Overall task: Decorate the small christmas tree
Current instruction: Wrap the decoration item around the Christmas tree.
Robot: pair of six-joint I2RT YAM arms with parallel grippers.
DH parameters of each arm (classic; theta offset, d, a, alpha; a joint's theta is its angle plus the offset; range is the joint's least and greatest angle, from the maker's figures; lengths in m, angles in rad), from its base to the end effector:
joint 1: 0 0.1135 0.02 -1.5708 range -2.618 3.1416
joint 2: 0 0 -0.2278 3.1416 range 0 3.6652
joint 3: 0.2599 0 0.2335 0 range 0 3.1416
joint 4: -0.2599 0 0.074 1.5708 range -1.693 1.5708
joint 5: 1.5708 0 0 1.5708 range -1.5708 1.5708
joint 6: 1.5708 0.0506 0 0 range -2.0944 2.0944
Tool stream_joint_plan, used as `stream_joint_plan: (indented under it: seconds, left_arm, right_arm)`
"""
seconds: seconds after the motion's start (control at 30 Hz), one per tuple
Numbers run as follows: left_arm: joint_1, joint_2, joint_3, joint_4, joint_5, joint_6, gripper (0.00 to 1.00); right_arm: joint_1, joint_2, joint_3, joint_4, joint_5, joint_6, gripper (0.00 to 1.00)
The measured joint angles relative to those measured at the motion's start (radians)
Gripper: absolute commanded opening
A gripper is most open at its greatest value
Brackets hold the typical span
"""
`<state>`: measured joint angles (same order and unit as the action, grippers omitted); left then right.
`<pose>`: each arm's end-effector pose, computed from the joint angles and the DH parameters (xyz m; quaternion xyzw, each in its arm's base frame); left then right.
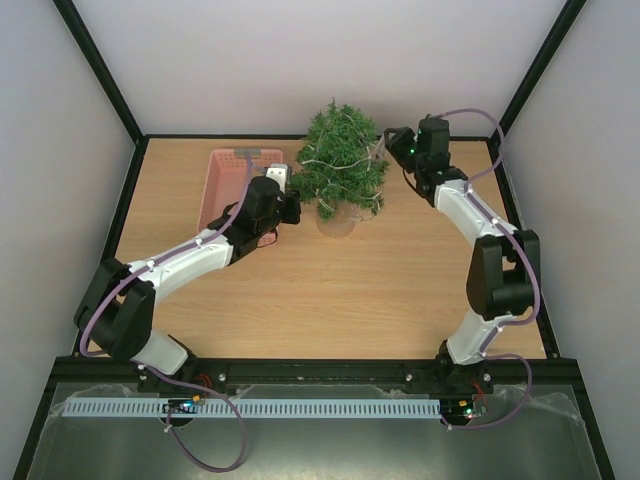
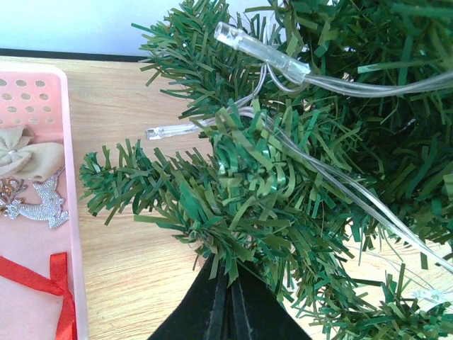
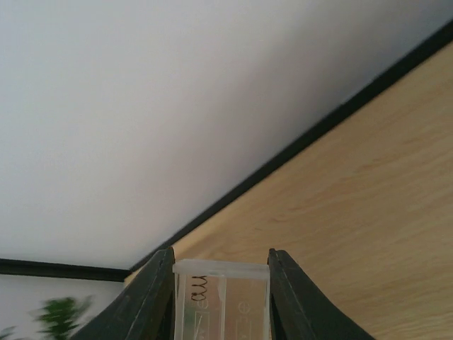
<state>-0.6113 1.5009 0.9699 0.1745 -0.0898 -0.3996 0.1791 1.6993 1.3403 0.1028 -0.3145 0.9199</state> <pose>0.2856 -0.1947 0.2348 0.0612 0.8186 -0.2437 0.5165 0.3905 0.0866 0.2854 0.1938 0.7635 0.4209 0.4499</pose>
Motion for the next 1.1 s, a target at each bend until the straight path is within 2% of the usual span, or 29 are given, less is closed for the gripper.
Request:
stream_joint_plan:
  seconds: [0.23,0.57,0.67,0.8,1.1]
  left_arm:
    - [0.0,0.001,0.0,0.0,0.003,0.0,0.02]
    - [0.0,0.001,0.0,0.0,0.003,0.0,0.03]
    - [0.0,0.001,0.0,0.0,0.003,0.0,0.03]
    - [0.0,0.001,0.0,0.0,0.004,0.001,0.07]
    - [0.0,-0.004,0.0,-0.002,0.04,-0.008,0.14]
  right_arm:
    - [-0.001,0.067,-0.023,-0.011,0.0,-0.021,0.3]
    - [-0.009,0.067,-0.024,-0.02,0.0,-0.057,0.44]
    - [-0.009,0.067,-0.029,-0.03,0.005,-0.069,0.46]
    - [-0.01,0.063,-0.04,-0.076,0.032,-0.096,0.47]
    - [-0.01,-0.077,-0.114,-0.187,0.114,-0.177,0.48]
